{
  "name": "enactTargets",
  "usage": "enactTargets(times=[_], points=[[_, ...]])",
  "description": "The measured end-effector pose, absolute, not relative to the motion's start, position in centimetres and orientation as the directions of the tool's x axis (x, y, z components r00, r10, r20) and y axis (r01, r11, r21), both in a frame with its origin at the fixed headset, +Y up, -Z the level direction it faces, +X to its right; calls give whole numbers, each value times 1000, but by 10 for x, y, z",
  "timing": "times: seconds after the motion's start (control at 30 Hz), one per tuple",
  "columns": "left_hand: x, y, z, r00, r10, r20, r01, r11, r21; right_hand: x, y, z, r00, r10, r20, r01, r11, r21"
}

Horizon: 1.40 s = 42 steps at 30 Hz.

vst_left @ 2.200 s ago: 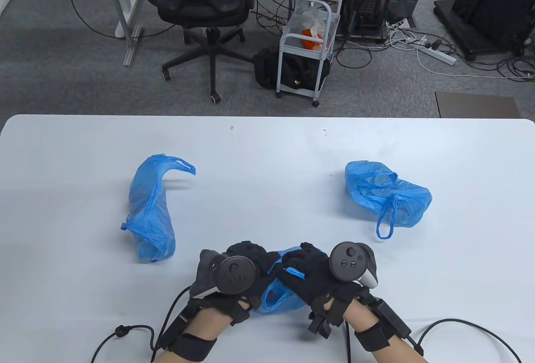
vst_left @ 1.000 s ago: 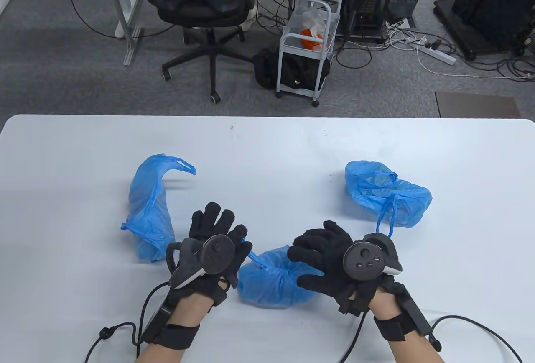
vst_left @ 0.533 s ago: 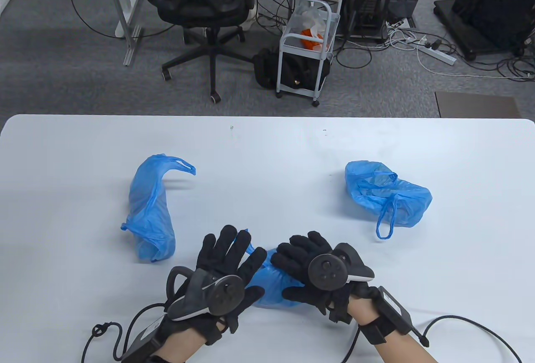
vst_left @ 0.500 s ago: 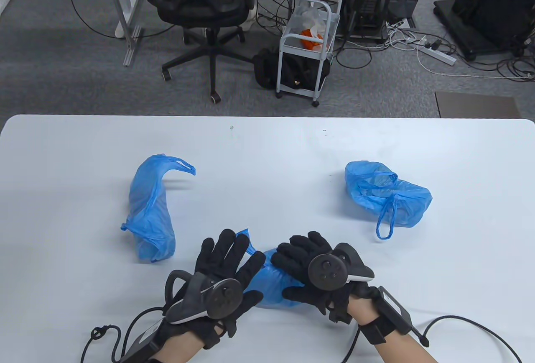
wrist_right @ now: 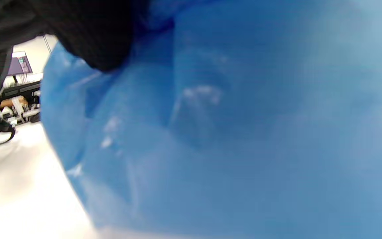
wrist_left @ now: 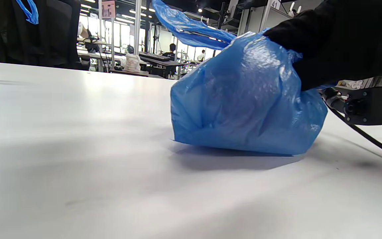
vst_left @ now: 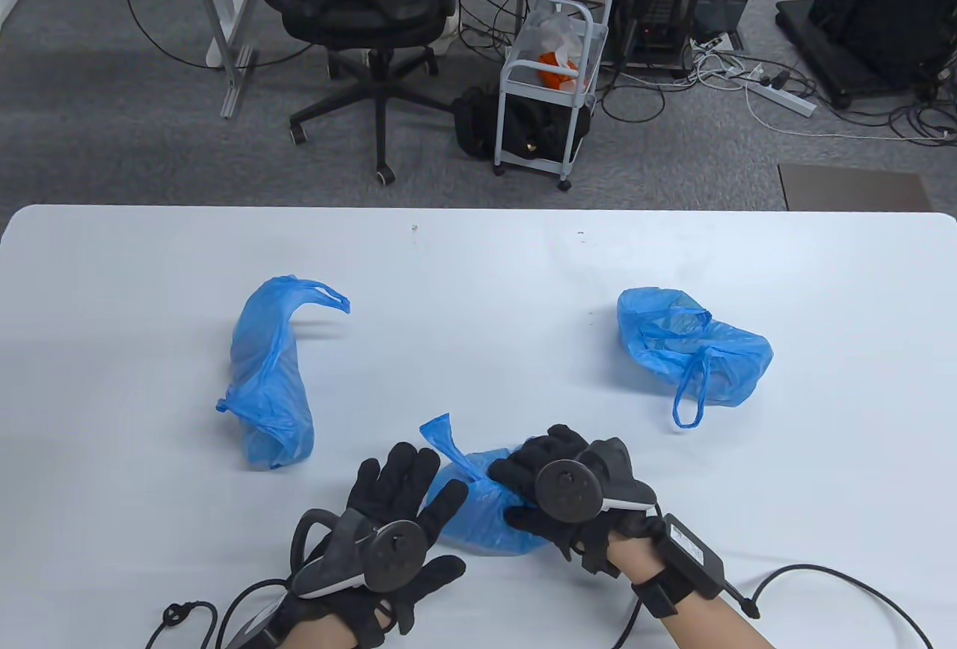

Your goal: Tie knot on plastic bag top

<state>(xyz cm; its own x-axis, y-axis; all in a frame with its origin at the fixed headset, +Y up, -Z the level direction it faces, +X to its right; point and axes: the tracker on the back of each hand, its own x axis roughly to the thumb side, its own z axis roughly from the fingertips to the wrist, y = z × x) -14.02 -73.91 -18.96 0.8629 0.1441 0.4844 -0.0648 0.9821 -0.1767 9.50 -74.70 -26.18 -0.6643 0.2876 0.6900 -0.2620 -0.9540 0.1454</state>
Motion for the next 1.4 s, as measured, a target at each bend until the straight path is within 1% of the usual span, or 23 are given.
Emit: enactTargets(times=[0.13, 0.23, 0.3, 0.37, 0.43, 0.47, 0.57, 0.7, 0.8, 0.87, 0.9, 0.93, 0.97, 1.0, 1.07, 1.13, 1.2, 1.23, 1.3, 1.4], points=[[-141, -739, -190, 864, 147, 481, -68, 982, -177, 98, -731, -261, -678, 293, 674, -294, -949, 117], [-142, -739, -191, 865, 147, 480, -65, 981, -183, 103, -717, -273, -708, 329, 624, -357, -930, 85], [-142, -739, -190, 862, 147, 486, -61, 980, -188, 110, -710, -287, -704, 425, 569, -455, -885, 97], [-142, -740, -188, 856, 139, 497, -48, 980, -193, 120, -708, -304, -662, 575, 480, -605, -788, 110], [-142, -741, -189, 856, 136, 499, -40, 979, -198, 126, -709, -318, -637, 640, 429, -665, -738, 114], [-142, -741, -189, 856, 139, 499, -42, 979, -202, 126, -708, -324, -638, 648, 416, -674, -731, 105], [-142, -740, -190, 854, 148, 499, -49, 977, -207, 124, -705, -343, -652, 653, 387, -691, -721, 53], [-142, -742, -190, 853, 150, 499, -46, 976, -214, 113, -697, -368, -709, 596, 376, -662, -747, -64], [-143, -743, -192, 857, 159, 490, -51, 973, -227, 105, -702, -388, -740, 584, 333, -643, -759, -99], [-144, -744, -192, 858, 165, 486, -54, 971, -234, 99, -712, -400, -778, 558, 289, -598, -798, -70], [-144, -744, -193, 859, 168, 484, -56, 970, -237, 96, -719, -405, -801, 540, 260, -564, -825, -26], [-145, -744, -193, 859, 172, 482, -60, 969, -239, 93, -727, -409, -826, 517, 226, -516, -854, 68], [-145, -744, -193, 860, 176, 479, -64, 968, -241, 91, -732, -410, -841, 501, 204, -475, -864, 166], [-145, -744, -193, 861, 179, 477, -66, 968, -244, 90, -732, -407, -838, 507, 203, -473, -859, 196], [-146, -745, -194, 862, 182, 473, -69, 966, -248, 91, -723, -399, -812, 526, 252, -508, -850, 137], [-147, -745, -194, 863, 182, 471, -68, 966, -249, 98, -706, -383, -799, 520, 303, -513, -852, 109], [-147, -745, -194, 864, 181, 470, -67, 966, -249, 111, -692, -366, -785, 517, 341, -534, -844, 52], [-146, -745, -194, 864, 182, 469, -68, 966, -249, 122, -685, -355, -782, 513, 353, -547, -837, 3], [-146, -745, -194, 865, 181, 468, -67, 966, -249, 147, -676, -342, -784, 519, 340, -575, -814, -83], [-145, -746, -195, 867, 178, 465, -63, 966, -252, 197, -672, -330, -778, 566, 271, -622, -754, -210]])
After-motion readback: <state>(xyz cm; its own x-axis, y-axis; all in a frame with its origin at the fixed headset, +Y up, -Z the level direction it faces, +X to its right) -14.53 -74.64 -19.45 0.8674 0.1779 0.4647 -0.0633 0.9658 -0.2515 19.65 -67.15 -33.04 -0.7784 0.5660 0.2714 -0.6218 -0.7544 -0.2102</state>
